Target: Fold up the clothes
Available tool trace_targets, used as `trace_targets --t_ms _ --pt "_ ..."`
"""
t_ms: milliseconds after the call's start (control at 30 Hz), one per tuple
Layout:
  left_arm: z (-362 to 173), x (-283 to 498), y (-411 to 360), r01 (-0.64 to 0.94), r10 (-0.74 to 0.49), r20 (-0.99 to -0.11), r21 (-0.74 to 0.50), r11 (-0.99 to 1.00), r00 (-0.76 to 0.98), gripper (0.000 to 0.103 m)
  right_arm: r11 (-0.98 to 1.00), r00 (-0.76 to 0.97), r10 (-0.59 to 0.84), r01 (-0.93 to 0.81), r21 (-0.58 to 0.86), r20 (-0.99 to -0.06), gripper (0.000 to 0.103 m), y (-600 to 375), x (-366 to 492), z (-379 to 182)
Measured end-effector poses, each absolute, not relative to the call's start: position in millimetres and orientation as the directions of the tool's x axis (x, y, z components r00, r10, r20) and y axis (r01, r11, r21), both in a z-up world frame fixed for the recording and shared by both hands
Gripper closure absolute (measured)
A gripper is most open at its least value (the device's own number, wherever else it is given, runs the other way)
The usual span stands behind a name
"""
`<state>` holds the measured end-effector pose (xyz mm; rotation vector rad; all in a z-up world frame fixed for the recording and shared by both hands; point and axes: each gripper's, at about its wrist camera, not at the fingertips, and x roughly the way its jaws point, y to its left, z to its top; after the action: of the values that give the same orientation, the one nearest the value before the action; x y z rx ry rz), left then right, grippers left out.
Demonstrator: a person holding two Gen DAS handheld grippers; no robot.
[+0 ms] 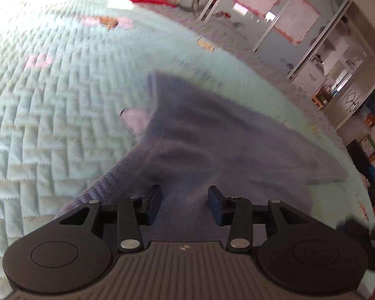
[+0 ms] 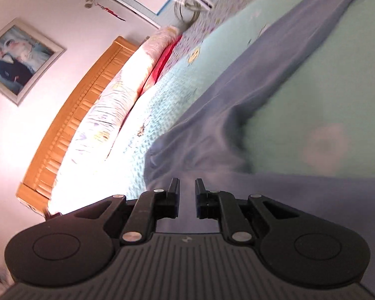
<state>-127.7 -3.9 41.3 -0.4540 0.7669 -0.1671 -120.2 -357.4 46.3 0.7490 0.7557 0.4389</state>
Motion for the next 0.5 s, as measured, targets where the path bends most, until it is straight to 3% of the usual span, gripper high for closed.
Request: trace_targets --t_ms 100,133,267,333,433,500 --pt "37.8 -131.8 3.2 0.009 -0.327 -0.624 -0.456 0.890 0.710 0.067 0.672 0.619 0.622 -0.106 0.733 -0.480 0.090 -327.5 -69.5 27.3" --pt "39.5 -132.1 3.7 0.007 -0.326 -0.630 -0.453 0.891 0.705 0.068 0.724 0.613 0.565 -0.048 0.688 -0.552 0.103 -329.0 -63.8 16.6" --pt "55.9 -134.5 2.5 -0.024 -0.295 -0.649 -0.435 0.900 0.701 0.065 0.703 0.620 0.526 0.069 0.708 -0.583 0.103 -352.9 -66.4 13.8" --pt "72.6 -138.8 -3.8 -0.002 -0.295 -0.618 -0.433 0.901 0.728 0.063 0.701 0.649 0.531 0.026 0.713 -0.545 0.095 -350.6 -69.5 33.1" --pt "93.7 -132.8 -20.5 0.084 -0.362 -0.560 -0.461 0.884 0.745 0.054 0.661 0.633 0.617 -0.096 0.744 -0.467 0.093 -329.3 -57.1 47.3" --pt "97.6 -119.0 -33.4 0.106 -0.368 -0.562 -0.443 0.890 0.741 0.051 0.637 0.612 0.660 -0.151 0.756 -0.435 0.085 -319.0 -46.0 49.6"
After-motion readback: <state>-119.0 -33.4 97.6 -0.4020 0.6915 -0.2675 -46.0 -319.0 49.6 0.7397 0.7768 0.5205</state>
